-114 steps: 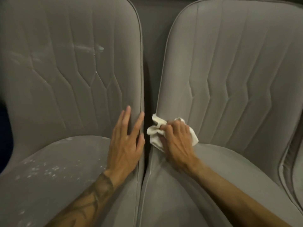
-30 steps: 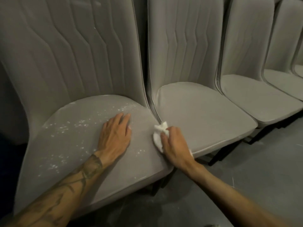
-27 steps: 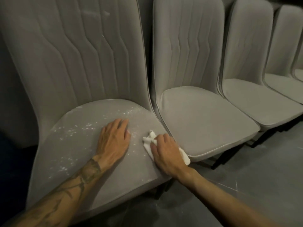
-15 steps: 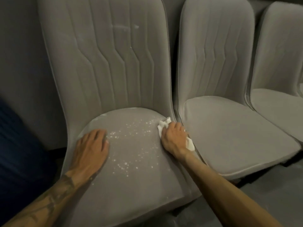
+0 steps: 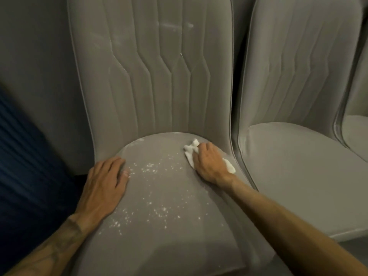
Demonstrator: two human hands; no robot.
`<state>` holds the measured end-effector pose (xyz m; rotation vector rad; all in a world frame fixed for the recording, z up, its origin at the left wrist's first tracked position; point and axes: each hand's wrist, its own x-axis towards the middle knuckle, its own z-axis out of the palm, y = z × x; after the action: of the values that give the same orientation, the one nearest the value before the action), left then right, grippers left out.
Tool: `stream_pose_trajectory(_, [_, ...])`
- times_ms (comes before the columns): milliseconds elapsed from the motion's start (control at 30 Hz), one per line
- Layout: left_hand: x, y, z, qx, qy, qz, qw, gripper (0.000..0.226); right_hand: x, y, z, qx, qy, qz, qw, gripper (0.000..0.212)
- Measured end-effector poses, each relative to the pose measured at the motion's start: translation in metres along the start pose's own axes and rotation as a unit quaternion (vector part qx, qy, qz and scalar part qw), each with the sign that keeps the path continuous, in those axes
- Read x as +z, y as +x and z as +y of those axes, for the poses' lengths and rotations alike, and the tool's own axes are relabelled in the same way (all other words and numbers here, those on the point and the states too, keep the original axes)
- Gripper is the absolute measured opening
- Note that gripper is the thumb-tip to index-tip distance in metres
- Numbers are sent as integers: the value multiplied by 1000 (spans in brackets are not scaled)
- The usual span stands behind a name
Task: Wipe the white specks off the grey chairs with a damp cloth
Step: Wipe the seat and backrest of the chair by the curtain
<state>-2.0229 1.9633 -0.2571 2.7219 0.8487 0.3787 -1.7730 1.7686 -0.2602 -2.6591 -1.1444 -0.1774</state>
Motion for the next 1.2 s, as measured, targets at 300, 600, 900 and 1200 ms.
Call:
stream_pose_trajectory(300, [4,0,-1,-23,-34,26,999,55,6,17,-22,-39,56,-22,997,30])
stream_pose_trajectory(600, [9,2,-2,-24,-43,45,998,46,-8,29,4,29,4,-17,999,33])
stream_pose_trajectory(900, [14,4,-3,-25,-36,47,998,52,-10,19,19,38,65,-25,997,31])
stream_pose_trajectory(1200, [15,2,-5,-8,-27,64,998,47,-1,9,-9,-105,93,-66,988,27])
